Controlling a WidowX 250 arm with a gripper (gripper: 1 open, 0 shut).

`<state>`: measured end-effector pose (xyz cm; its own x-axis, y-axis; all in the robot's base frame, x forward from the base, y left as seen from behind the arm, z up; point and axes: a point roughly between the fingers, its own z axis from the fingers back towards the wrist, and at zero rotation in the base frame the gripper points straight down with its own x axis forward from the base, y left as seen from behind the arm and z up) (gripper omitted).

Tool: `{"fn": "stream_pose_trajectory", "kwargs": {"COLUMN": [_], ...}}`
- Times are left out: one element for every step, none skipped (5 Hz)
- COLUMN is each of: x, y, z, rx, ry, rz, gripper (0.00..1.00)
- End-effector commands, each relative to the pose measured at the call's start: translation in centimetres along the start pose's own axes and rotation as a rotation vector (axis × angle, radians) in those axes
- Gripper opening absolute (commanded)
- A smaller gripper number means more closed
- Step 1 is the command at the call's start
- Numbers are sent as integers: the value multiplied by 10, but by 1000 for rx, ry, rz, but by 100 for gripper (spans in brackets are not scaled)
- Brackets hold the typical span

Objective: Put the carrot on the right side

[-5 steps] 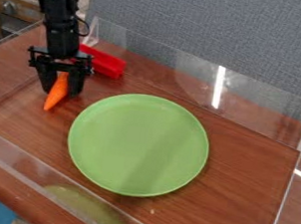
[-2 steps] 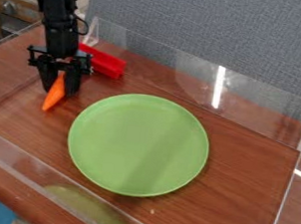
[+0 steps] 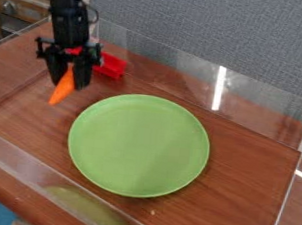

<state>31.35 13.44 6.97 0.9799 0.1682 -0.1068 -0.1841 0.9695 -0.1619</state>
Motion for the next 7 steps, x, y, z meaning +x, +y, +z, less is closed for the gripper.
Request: {"fn": "stream_pose_trajectory", "kwargs": {"x": [-6,-17,-34,-56,-76,-90,-100], "y": [-31,-67,-110,-155,-198,-226,-241], "z": [40,49,49,33,5,-26,-50], "rx": [4,-9,-31,-37,-31,-15,-5], "ry": [-83,-87,-75,-38,10,54,84], "rz": [-76,-169,-275,-404,-507,-582,-620], "gripper": [0,0,0,0,0,0,0]}}
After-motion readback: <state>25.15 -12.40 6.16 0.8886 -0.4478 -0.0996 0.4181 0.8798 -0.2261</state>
